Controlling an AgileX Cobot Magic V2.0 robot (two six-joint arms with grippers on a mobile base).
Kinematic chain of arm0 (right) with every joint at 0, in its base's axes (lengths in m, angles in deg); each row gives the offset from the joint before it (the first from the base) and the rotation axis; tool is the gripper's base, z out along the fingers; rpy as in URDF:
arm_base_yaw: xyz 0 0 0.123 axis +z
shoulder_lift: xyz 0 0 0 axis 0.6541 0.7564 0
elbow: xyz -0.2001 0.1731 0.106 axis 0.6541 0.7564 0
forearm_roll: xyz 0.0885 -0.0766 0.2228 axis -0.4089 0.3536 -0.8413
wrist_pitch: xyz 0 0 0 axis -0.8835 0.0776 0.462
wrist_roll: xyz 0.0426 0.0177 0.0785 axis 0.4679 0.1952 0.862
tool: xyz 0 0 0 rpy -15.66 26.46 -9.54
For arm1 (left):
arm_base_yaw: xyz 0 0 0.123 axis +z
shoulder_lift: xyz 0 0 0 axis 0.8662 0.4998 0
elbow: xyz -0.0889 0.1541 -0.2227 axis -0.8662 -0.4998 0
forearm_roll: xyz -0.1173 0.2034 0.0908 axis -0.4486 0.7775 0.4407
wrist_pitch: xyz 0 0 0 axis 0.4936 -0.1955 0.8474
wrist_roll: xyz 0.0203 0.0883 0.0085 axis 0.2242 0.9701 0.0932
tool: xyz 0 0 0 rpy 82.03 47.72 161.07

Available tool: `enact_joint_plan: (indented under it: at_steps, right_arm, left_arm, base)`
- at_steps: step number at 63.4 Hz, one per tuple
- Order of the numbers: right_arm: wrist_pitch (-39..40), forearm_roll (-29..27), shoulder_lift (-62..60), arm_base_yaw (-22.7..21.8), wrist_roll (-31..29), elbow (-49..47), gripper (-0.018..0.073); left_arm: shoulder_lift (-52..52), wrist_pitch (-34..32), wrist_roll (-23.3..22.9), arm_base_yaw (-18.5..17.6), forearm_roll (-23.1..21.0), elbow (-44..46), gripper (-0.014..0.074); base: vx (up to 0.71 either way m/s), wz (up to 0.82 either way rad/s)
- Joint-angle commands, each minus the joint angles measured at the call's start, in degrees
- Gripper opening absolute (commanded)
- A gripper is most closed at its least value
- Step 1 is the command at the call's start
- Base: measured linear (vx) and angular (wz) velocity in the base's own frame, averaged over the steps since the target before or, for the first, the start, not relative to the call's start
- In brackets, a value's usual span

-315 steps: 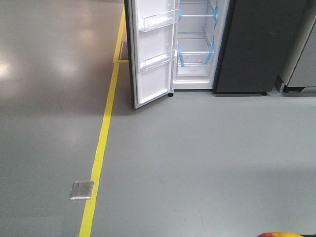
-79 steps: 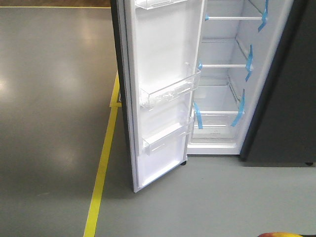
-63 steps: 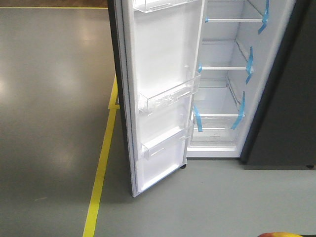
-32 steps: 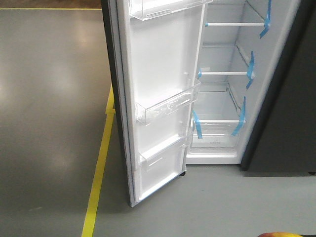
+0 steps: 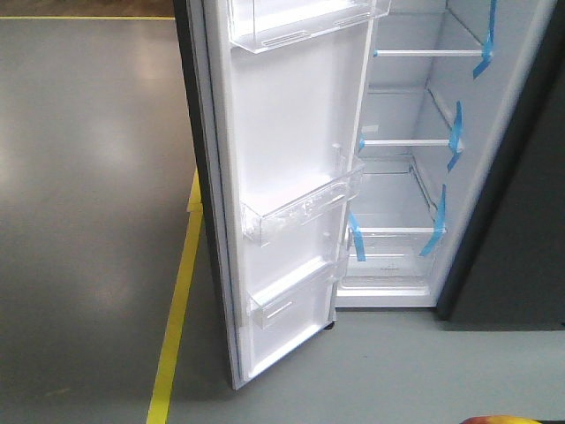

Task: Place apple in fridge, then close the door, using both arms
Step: 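Drive closer to the open fridge door bins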

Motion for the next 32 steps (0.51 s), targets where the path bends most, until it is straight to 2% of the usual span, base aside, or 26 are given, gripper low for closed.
enact_joint_plan:
  at_steps: [1, 32]
  right_arm:
    - [2.5, -3.3, 0.6, -0.2, -0.5, -1.3, 0.0356]
    - [2.5, -3.3, 0.6, -0.2, -0.5, -1.3, 0.0356]
  left_arm:
    - [-1.0, -4.1, -0.2, 0.0, -0.1, -1.2, -0.0006]
    - [-1.0, -4.1, -0.2, 0.0, -0.1, -1.2, -0.0006]
  base:
    - [0.12, 0.02]
    - [0.12, 0.02]
